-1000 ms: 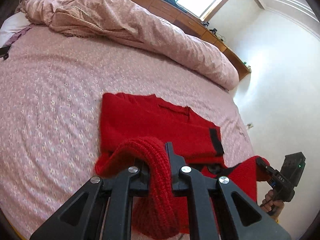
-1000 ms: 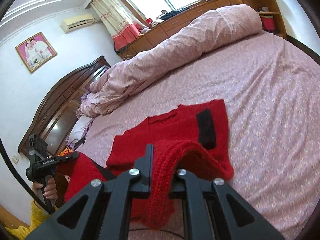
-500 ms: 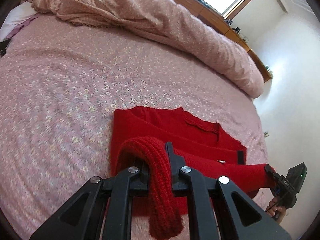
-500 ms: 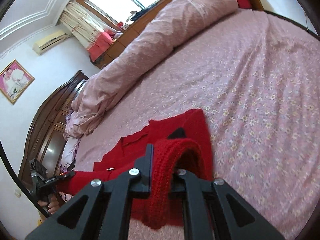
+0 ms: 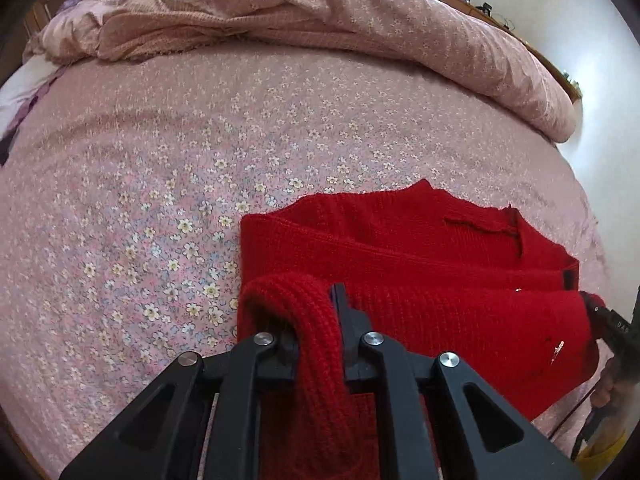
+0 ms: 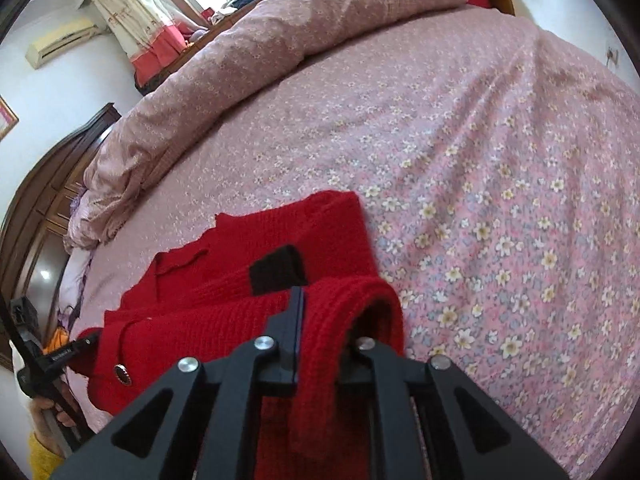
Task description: Fold small clothes
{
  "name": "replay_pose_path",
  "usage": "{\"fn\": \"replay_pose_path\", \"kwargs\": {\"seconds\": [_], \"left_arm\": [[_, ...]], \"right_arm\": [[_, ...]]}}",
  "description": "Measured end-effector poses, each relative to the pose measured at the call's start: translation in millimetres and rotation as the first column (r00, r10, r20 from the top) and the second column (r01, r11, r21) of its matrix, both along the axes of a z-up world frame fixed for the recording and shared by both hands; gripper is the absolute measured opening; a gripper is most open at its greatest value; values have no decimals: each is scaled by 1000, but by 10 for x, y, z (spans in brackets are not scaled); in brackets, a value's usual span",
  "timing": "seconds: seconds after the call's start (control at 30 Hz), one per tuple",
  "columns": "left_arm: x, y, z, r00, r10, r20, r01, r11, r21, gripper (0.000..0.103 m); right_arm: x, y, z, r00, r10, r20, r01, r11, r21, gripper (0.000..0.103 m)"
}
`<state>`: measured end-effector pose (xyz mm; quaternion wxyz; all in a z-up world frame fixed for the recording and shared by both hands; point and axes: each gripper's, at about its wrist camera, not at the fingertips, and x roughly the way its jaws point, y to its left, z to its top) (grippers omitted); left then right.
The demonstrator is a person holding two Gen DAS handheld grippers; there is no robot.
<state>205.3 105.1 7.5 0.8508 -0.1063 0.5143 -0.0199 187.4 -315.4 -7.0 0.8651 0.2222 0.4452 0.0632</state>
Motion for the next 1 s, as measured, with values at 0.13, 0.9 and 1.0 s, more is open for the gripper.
{"fn": "replay_pose_path", "kwargs": {"seconds": [0.13, 0.9, 1.0], "left_arm": [[-57, -31, 130, 1000, 18, -7, -18, 1000, 6, 7], [-660, 12, 675, 998, 30, 62, -28, 999, -23, 10], [-782, -24, 712, 997, 29, 76, -27, 999, -35, 13]], "right_arm": [[-38, 29, 117, 1000, 7, -6, -7, 1000, -22, 18], [-795, 442, 542, 992, 93, 81, -95, 995, 17, 41], [-787, 493, 432, 994, 96, 56, -98, 995, 34, 41]]}}
